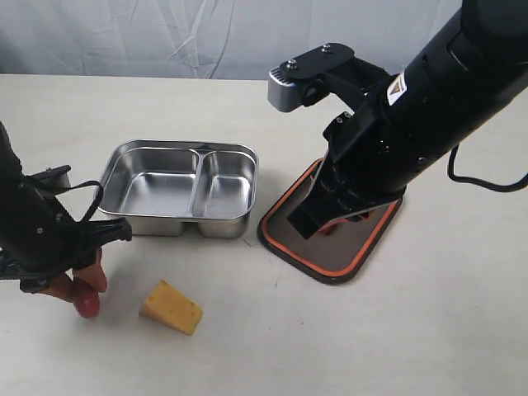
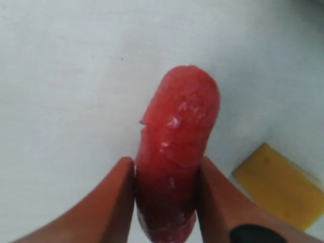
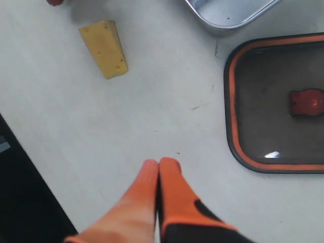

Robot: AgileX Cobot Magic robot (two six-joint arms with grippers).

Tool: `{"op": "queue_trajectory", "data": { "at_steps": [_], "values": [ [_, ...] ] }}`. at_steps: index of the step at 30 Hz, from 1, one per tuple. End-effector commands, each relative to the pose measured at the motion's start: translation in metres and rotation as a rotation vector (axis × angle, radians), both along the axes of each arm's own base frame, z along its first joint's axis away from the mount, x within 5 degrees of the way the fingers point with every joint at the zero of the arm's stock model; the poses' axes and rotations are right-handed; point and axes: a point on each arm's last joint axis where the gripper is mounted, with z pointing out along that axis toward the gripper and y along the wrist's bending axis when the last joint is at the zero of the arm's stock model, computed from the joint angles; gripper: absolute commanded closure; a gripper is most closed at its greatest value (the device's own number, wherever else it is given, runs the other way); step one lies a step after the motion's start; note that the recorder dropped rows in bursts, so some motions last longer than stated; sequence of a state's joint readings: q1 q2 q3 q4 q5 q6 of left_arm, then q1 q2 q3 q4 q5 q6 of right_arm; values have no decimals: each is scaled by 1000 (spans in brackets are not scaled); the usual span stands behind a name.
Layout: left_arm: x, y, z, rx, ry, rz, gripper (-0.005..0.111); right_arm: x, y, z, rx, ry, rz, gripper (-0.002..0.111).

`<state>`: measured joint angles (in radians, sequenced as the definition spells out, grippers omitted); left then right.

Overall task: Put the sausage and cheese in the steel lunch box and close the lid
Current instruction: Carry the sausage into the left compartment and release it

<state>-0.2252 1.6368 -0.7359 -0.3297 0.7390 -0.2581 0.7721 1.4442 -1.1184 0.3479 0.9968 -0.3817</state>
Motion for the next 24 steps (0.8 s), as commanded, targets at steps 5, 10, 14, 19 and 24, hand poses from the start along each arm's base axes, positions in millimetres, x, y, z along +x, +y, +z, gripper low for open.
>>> {"op": "queue_trajectory", "data": {
  "at_steps": [5, 10, 14, 19, 24],
  "values": [
    [-9, 2, 50, -10, -146, -62, 107, 1, -2, 4, 7, -22, -3, 109],
    [13, -2, 100, -46, -378, -65, 107, 2, -3, 4, -6, -35, 1, 109],
    [37, -5, 128, -33, -506, -94, 107, 2, -3, 4, -6, -35, 1, 109],
    [75, -10, 121, 40, -422, -151, 107, 2, -3, 4, -6, -35, 1, 109],
    [105, -19, 105, 40, -357, -181, 107, 1, -3, 3, -9, -31, 3, 109]
  ]
}}
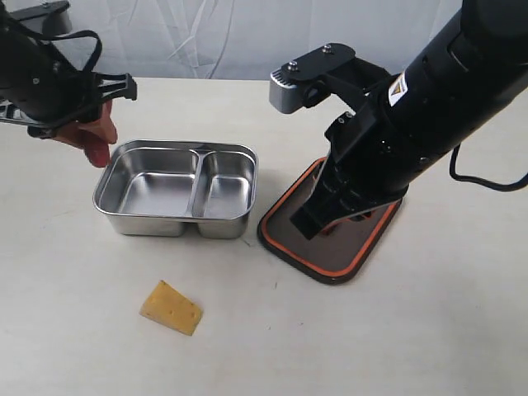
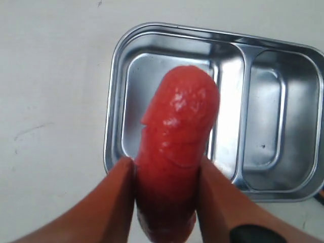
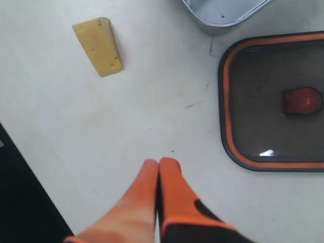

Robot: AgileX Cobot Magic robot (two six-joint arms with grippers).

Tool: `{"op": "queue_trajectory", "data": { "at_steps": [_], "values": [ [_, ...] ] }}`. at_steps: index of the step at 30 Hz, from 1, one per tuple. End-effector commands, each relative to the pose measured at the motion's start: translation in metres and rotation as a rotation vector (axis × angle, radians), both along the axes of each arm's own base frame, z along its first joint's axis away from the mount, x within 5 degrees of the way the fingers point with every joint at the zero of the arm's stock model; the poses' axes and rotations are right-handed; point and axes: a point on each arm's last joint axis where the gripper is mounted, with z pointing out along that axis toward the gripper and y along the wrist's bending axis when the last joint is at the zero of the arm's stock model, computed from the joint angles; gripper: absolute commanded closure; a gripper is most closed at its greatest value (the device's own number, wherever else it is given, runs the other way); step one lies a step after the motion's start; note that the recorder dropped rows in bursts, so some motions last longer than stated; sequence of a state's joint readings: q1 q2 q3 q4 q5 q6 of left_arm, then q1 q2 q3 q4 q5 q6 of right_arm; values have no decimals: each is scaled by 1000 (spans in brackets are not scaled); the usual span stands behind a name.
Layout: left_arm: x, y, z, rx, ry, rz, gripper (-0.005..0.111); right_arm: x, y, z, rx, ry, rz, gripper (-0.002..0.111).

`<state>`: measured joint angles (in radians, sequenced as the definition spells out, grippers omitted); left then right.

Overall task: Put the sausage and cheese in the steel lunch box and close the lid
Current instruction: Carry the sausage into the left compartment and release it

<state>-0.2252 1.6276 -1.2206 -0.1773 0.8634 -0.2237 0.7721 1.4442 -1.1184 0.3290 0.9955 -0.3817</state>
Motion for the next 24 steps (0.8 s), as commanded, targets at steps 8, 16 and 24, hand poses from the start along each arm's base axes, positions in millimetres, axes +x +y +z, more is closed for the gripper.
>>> {"op": "queue_trajectory", "data": {
  "at_steps": [8, 16, 24],
  "values": [
    [52, -16, -39, 41, 162, -76, 107, 0, -2, 4, 5, -16, -4, 109],
    [65, -21, -73, 52, 287, -105, 107, 0, -2, 4, 6, -8, -19, 109],
    [65, -22, -80, 45, 323, -119, 107, 0, -2, 4, 7, -10, -19, 109]
  ]
}}
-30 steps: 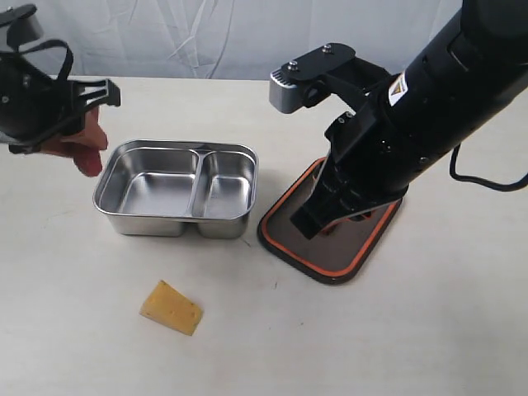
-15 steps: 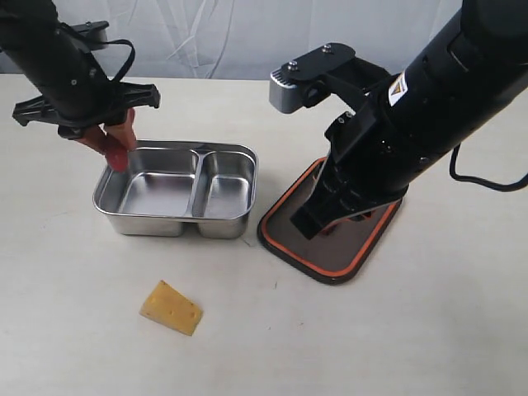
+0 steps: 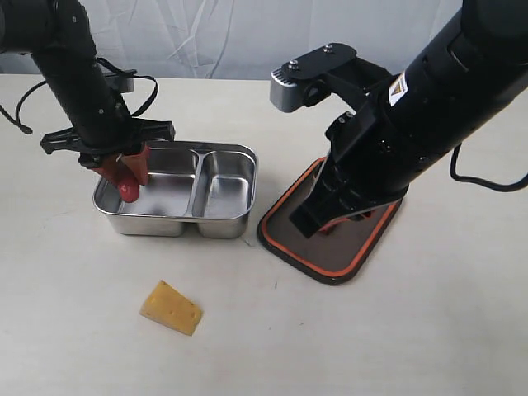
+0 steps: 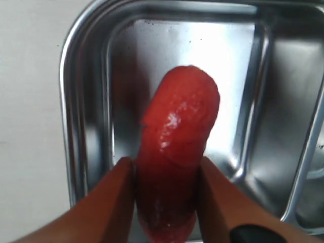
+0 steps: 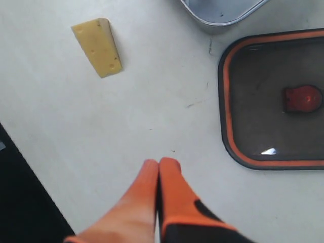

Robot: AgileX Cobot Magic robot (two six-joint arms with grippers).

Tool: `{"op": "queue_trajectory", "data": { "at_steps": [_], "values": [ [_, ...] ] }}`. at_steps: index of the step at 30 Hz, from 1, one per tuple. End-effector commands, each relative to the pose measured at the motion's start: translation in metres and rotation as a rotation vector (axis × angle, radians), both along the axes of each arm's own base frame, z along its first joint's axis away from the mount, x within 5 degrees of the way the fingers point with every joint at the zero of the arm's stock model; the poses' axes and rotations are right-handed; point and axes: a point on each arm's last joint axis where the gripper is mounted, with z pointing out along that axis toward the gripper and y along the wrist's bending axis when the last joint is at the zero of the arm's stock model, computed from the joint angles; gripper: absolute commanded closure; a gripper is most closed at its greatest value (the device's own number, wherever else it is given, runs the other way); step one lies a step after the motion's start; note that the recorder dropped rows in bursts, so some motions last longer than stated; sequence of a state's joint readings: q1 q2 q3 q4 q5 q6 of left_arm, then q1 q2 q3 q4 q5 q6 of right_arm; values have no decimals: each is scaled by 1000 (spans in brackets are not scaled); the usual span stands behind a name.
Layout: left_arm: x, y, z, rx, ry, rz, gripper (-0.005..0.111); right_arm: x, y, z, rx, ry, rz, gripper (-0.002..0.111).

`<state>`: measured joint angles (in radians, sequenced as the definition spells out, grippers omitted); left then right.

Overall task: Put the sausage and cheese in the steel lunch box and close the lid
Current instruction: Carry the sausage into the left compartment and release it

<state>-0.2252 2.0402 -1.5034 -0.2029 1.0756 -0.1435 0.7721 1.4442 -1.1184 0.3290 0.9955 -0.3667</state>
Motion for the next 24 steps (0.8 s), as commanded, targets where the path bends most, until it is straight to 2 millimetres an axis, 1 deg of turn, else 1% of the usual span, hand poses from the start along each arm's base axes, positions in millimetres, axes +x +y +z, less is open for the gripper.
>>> {"op": "queue_trajectory", "data": {
  "at_steps": [1, 3, 6, 12, 19, 20, 22, 24],
  "values": [
    [-1, -3, 3, -8, 8, -24, 107, 1, -2, 4, 7, -18, -6, 109],
    [-2, -4, 3, -14, 18, -39, 106, 1, -2, 4, 9, -20, -7, 109],
    [-1, -6, 4, -35, 1, -72, 98, 2, -1, 4, 15, -30, -10, 109],
    [2, -8, 4, -63, -28, -53, 70, 2, -1, 4, 15, -33, -11, 109],
    [-2, -8, 4, -59, 15, -64, 47, 3, -2, 4, 3, -48, -6, 109],
    [-3, -8, 4, -58, 20, -71, 45, 3, -3, 4, -1, -51, -5, 109],
    [-4, -8, 5, -58, 25, -89, 46, 4, -3, 4, -6, -57, -3, 109],
    [-3, -8, 8, -59, 33, -108, 52, 4, -4, 4, -18, -68, 1, 109]
  ]
}}
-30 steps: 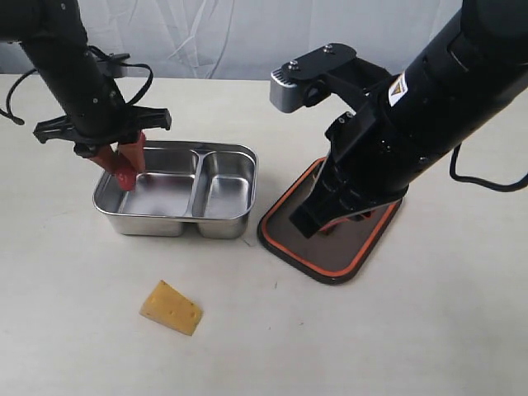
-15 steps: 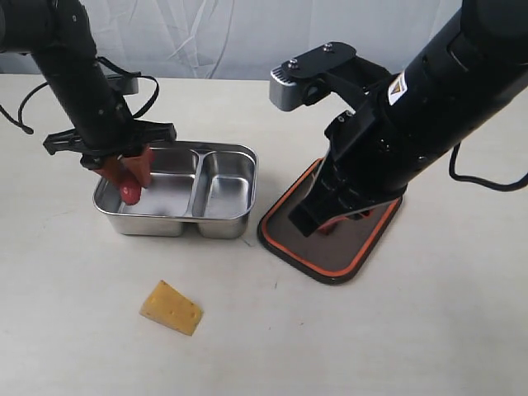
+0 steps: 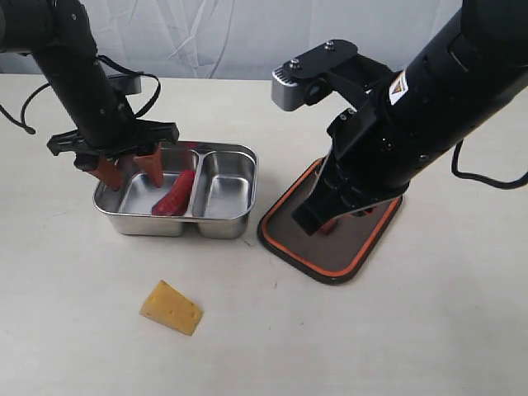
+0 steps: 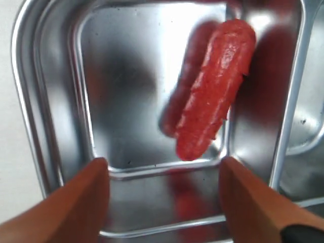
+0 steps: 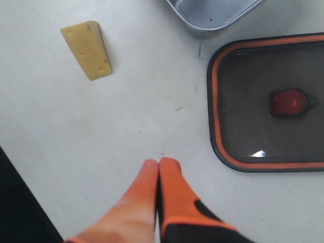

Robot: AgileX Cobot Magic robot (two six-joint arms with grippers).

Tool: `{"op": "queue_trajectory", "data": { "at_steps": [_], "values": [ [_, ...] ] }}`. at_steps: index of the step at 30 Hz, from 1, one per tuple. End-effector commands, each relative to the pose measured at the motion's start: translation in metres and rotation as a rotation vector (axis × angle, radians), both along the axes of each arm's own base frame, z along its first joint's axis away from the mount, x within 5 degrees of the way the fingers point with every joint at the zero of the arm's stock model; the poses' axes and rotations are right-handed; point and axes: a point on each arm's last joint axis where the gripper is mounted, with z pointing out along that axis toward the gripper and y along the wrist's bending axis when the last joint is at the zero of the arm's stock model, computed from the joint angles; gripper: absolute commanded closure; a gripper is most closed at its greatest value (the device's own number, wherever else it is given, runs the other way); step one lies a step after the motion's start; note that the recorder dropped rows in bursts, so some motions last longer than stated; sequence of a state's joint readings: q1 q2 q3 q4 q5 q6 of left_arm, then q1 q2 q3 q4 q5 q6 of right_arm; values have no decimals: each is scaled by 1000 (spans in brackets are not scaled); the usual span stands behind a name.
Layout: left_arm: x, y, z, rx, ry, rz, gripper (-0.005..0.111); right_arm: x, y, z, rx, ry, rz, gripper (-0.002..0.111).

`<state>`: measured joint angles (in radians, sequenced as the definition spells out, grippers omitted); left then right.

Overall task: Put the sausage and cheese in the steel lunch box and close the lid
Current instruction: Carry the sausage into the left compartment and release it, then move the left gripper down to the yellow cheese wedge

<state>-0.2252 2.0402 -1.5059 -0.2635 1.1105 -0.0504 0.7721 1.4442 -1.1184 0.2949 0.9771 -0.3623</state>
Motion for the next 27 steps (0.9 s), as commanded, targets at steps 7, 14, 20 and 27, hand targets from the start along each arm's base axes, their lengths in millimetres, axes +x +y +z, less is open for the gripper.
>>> {"op": "queue_trajectory", "data": {
  "at_steps": [7, 14, 20, 27],
  "values": [
    [-8, -3, 55, -35, -108, -168, 90, 3, -6, 3, -43, -54, 15, 109],
    [-42, -6, 128, -77, -330, -408, 107, 6, -9, 2, -73, -77, -14, 109],
    [-81, -24, 147, -84, -423, -673, 107, 8, -14, 5, -109, -122, -42, 109],
    [-112, -30, 97, -86, -270, -876, 107, 5, -28, 21, -122, -206, -82, 109]
  ]
}}
